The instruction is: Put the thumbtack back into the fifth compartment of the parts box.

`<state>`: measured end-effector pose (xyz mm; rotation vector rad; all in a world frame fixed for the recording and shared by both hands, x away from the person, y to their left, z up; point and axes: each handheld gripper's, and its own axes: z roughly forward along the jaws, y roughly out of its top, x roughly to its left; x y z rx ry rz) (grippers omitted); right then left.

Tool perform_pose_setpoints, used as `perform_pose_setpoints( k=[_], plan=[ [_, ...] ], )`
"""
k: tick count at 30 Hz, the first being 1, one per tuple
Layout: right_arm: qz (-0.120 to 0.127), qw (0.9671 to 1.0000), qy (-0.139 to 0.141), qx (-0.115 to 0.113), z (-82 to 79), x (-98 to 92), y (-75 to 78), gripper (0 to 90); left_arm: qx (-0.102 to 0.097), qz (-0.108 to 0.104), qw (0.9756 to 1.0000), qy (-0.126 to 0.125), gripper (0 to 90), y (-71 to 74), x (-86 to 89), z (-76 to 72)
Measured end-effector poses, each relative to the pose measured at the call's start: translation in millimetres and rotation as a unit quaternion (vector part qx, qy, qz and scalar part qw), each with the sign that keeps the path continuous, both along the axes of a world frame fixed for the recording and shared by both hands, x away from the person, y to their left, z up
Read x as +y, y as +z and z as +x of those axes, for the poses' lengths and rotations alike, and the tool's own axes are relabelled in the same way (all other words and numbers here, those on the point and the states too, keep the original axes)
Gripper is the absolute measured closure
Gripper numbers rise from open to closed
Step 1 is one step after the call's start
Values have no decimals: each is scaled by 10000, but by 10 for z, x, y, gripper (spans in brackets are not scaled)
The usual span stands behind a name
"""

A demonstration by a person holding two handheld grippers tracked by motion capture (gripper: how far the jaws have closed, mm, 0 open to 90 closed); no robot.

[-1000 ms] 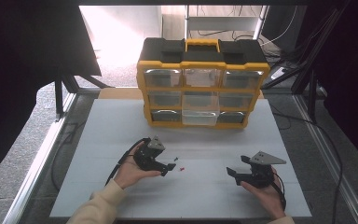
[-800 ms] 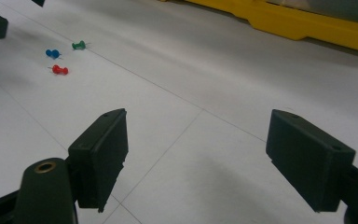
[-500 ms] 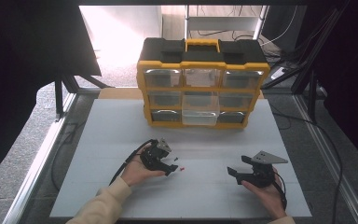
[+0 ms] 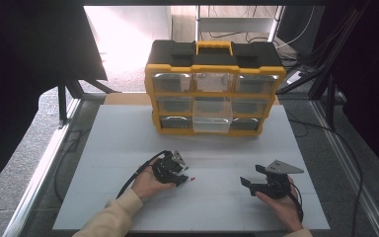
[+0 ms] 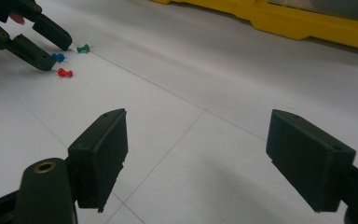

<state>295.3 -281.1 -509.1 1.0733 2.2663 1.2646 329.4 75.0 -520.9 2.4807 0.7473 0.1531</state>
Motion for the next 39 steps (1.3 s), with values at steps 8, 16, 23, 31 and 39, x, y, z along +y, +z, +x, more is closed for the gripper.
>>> perform_pose_setpoints(
  k=[8,16,23,31,39],
  plan=[
    [-62,10000,13,-11,-3,11,-3,210,70,-18,10000,-34,794,5,-5,8],
    [-96,10000,12,-7,-4,18,-8,210,18,-41,10000,-39,817,1,-4,-8],
    [-88,10000,-8,-5,-6,13,-6,210,-42,-267,9996,56,819,15,61,-30],
    [-83,10000,-9,-20,-4,9,-5,211,-145,-593,9981,94,818,104,168,-78],
    [-78,10000,-21,-5,-2,3,-5,210,-295,-919,9951,212,818,208,251,-122]
  ],
)
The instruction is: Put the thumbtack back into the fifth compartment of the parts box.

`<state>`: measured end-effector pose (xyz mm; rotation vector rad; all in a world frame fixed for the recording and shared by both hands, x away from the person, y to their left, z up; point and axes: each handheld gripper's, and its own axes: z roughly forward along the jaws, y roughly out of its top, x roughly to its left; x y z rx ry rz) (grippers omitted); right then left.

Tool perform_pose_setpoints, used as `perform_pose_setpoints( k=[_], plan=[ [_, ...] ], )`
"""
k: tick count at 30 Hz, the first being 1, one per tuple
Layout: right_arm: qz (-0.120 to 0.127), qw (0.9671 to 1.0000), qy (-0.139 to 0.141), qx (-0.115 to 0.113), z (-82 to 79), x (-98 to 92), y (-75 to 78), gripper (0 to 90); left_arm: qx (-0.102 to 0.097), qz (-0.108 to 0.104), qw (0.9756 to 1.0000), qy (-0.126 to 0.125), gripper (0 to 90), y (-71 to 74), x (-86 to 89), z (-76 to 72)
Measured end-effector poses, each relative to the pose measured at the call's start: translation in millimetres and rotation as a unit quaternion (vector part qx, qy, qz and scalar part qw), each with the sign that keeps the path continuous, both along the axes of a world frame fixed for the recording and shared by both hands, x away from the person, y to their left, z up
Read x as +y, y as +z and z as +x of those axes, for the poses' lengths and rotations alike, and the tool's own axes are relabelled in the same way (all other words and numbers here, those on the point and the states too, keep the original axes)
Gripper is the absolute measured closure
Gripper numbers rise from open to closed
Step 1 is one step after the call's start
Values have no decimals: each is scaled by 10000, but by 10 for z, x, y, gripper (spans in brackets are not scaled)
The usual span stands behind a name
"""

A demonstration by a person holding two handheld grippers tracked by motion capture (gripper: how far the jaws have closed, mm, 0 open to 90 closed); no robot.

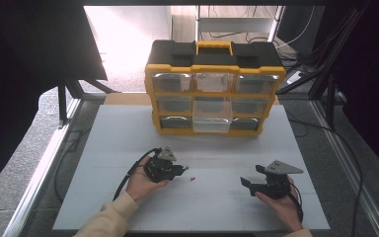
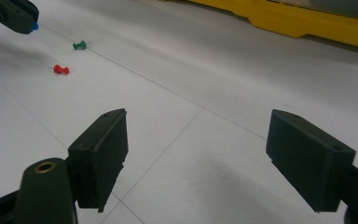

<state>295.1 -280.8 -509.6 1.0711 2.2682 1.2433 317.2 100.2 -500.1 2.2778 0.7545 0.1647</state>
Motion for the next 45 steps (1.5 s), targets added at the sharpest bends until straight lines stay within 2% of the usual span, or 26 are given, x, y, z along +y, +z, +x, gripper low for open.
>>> perform_pose_setpoints(
  k=[6,10,16,24,29,37,41,45],
  plan=[
    [-1,10000,-3,1,0,0,-1,209,-127,-342,9992,146,818,100,88,-21],
    [-41,10000,-27,1,5,0,-5,208,-237,-584,9977,253,818,179,148,-33],
    [-10,10000,-31,16,7,-7,-4,208,-385,-779,9957,315,818,300,204,-41],
    [0,10000,-50,17,8,-11,-3,208,-554,-1059,9921,371,818,537,264,-7],
    [-16,10000,-43,14,12,-11,-6,208,-561,-1270,9893,438,818,673,294,29],
    [-19,10000,-63,47,12,-12,-4,209,-703,-1424,9864,433,817,862,279,93],
    [-14,10000,-83,39,15,-17,-6,209,-744,-1401,9866,393,817,951,243,139],
    [-9,10000,-86,47,17,-20,-8,209,-775,-1457,9856,377,817,1039,208,193]
  ],
)
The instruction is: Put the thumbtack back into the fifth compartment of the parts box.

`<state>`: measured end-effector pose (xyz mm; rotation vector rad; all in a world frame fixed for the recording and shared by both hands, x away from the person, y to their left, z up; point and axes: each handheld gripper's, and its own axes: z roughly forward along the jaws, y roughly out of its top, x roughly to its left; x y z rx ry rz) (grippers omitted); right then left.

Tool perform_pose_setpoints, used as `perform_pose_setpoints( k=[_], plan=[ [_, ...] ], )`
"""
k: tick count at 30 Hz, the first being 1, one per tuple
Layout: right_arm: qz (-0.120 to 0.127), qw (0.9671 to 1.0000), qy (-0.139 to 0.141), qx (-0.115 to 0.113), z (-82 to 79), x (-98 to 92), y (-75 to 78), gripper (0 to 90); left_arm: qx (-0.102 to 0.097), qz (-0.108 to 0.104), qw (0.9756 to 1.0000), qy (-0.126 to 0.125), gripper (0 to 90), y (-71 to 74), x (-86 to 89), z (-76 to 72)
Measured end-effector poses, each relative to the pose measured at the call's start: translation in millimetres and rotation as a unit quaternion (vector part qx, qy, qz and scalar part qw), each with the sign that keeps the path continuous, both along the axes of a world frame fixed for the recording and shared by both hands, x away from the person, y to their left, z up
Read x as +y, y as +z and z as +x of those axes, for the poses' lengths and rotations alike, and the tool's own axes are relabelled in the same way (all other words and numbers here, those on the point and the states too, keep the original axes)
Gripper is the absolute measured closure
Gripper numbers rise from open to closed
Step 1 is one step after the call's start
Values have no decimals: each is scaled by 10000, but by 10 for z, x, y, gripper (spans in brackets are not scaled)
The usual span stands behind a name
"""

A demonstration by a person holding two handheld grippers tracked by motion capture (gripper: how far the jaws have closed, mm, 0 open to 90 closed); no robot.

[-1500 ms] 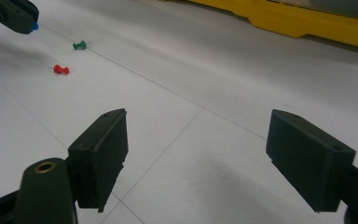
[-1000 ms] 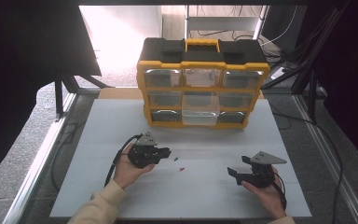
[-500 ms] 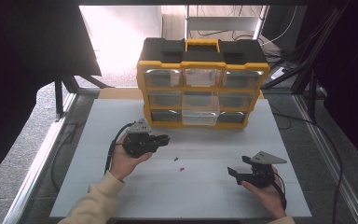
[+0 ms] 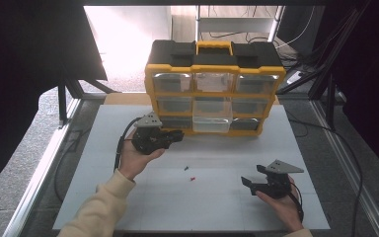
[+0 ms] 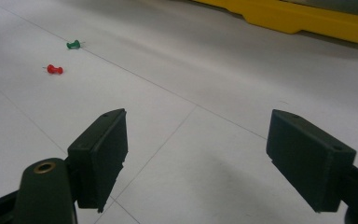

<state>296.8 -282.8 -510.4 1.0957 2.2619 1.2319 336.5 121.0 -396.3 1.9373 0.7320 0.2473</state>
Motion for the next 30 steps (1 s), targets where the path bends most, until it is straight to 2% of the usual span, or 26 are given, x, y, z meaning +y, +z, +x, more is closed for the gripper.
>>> perform_pose_setpoints(
  k=[18,22,30],
  plan=[
    [-12,10000,-47,30,4,-7,-2,210,-141,-81,9999,8,814,232,-115,143],
    [8,10000,-39,46,12,-8,-8,210,-143,-142,9998,1,814,275,-156,200],
    [-2,10000,-62,54,15,-12,-9,212,-149,-115,9998,-21,813,342,-293,334]
  ],
)
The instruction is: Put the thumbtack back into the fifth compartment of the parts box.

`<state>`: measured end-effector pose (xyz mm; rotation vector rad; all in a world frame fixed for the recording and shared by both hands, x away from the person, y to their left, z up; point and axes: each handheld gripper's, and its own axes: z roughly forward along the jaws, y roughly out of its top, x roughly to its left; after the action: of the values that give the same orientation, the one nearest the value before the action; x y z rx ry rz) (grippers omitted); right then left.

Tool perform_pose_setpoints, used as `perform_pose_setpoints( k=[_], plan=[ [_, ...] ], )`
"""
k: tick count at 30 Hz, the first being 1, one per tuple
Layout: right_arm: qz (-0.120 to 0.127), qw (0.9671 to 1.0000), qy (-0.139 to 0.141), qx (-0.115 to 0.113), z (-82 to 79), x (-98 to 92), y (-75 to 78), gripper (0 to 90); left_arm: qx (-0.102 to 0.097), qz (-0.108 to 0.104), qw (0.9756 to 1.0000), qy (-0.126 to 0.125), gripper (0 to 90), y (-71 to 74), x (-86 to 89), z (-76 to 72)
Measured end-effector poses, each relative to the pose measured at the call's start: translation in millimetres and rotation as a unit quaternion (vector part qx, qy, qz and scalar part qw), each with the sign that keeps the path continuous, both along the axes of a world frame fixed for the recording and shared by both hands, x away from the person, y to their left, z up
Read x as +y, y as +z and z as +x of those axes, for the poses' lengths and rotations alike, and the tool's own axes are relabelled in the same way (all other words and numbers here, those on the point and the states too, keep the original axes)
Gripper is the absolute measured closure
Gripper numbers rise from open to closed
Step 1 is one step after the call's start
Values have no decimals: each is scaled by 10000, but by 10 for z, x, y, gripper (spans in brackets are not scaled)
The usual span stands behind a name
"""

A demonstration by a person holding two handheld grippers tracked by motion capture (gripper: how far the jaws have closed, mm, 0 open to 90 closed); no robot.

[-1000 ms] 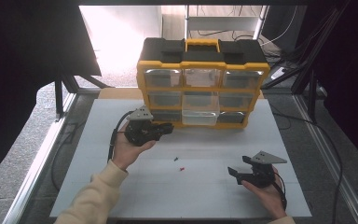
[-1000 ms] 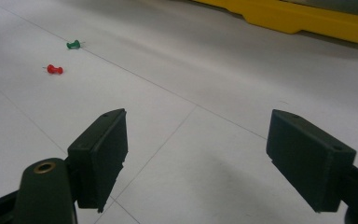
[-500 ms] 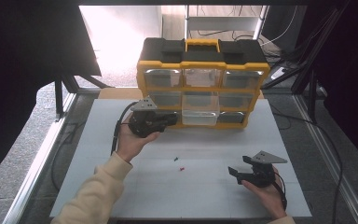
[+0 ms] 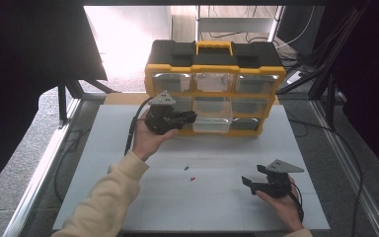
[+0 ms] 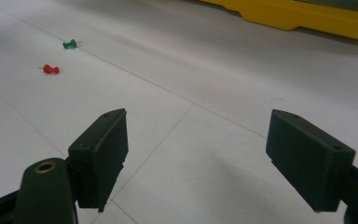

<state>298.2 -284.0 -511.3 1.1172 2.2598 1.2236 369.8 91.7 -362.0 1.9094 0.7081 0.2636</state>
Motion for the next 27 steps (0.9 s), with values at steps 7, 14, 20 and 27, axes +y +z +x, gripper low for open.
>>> perform_pose_setpoints(
  k=[7,14,20,27],
  plan=[
    [13,10000,-2,4,0,-2,1,212,56,-19,10000,12,813,-3,-120,114],
    [3,10000,-10,-11,0,-2,2,212,43,94,9999,21,812,20,-239,214],
    [-17,10000,-24,-9,-2,-6,1,211,27,176,9998,93,812,30,-298,296],
    [-9,10000,-20,-14,1,-4,-1,212,15,268,9994,205,811,28,-341,400]
  ],
)
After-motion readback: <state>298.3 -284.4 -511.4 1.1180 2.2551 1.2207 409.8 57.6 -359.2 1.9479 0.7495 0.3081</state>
